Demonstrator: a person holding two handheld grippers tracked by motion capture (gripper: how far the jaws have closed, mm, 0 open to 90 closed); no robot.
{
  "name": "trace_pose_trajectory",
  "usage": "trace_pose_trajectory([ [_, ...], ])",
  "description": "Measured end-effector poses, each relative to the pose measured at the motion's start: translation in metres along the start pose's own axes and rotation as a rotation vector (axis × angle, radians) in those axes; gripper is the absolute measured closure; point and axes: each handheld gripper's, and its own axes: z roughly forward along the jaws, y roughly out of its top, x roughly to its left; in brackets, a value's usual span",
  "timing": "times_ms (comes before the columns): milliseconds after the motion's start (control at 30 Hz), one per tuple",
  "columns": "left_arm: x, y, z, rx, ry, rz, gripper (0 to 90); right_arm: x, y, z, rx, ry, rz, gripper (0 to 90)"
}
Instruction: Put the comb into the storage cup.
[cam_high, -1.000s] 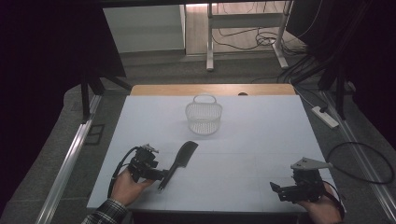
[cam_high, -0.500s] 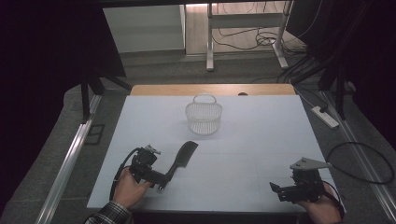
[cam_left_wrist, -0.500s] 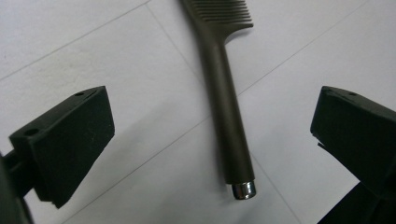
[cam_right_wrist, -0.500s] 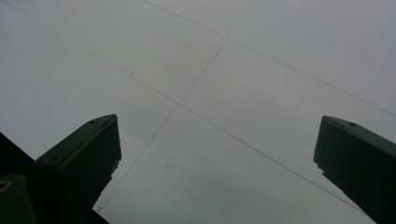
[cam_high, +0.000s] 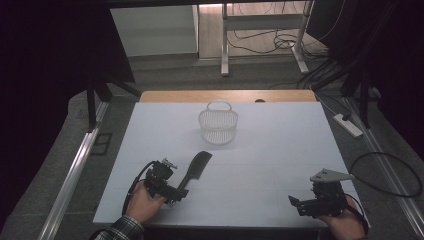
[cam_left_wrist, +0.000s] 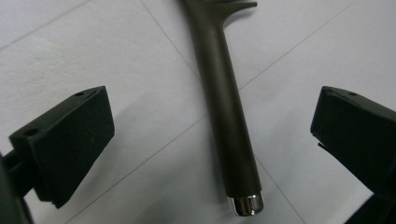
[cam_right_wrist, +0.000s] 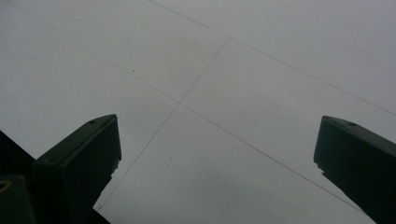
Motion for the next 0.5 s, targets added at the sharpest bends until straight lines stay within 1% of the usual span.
trace_pose_trajectory([
  [233,-0.002,0.000,0.012,0.052,0.011,0.003,0.0,0.000,0.000,0.000,0.002,0.002,-0.005,0.7],
  [267,-0.003,0.000,0.014,0.062,0.021,0.009,0.0,0.000,0.000,0.000,0.001,0.002,-0.006,0.7],
  [333,-0.005,0.001,0.016,0.064,0.038,0.015,0.0,0.001,0.000,0.000,0.002,0.002,-0.008,0.7],
  [400,-0.006,0.000,0.016,0.065,0.043,0.017,0.0,0.001,0.000,0.000,0.003,0.002,-0.009,0.7],
  [500,-0.009,0.000,0.018,0.074,0.074,0.030,0.0,0.001,0.000,0.000,0.003,0.002,-0.010,0.7],
])
